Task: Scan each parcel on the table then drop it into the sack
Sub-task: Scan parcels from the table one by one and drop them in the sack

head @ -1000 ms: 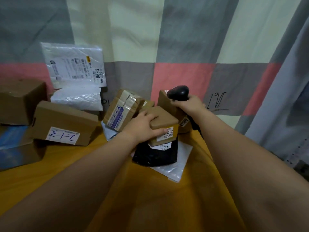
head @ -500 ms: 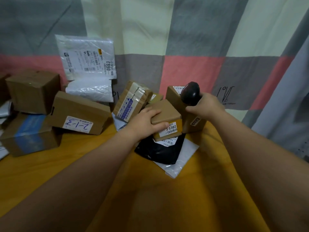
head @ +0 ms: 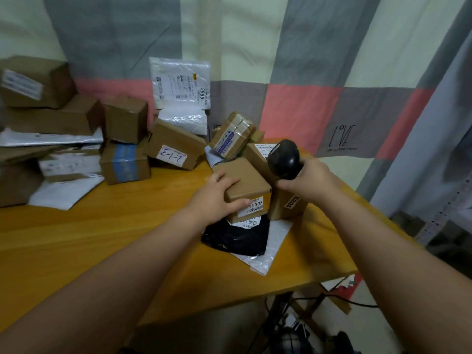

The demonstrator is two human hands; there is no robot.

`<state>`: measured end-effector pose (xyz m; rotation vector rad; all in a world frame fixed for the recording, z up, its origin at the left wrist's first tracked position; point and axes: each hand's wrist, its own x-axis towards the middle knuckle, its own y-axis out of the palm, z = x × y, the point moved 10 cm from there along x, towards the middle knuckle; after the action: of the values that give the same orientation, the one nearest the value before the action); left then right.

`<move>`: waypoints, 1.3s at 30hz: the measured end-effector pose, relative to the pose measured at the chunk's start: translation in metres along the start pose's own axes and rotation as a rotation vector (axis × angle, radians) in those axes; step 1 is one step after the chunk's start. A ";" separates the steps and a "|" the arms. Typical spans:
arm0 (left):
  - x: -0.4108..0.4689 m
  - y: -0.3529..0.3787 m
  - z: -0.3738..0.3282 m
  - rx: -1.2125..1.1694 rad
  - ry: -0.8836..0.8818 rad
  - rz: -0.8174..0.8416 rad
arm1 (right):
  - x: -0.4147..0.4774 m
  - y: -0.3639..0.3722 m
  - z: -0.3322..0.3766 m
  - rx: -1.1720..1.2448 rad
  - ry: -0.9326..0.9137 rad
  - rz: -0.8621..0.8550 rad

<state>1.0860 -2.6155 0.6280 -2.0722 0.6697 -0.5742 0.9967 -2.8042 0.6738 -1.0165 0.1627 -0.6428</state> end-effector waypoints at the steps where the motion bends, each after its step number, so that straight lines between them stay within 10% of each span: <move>1: -0.015 -0.006 0.008 -0.002 -0.018 -0.010 | -0.009 0.006 0.010 0.005 -0.014 0.011; 20: -0.152 -0.108 0.139 -0.163 -0.200 -0.313 | -0.073 0.065 0.143 0.003 -0.268 -0.040; 25: -0.176 -0.118 0.144 -0.180 -0.192 -0.459 | -0.111 0.057 0.175 0.349 -0.343 0.040; 34: -0.155 -0.104 0.114 0.491 -0.219 -0.254 | -0.138 0.110 0.175 0.698 -0.081 0.321; 39: -0.158 -0.124 0.136 0.463 -0.336 -0.380 | -0.151 0.126 0.164 0.844 0.013 0.361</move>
<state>1.0818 -2.3726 0.6367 -1.7948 -0.0582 -0.5136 0.9967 -2.5513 0.6319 -0.1576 0.0686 -0.3256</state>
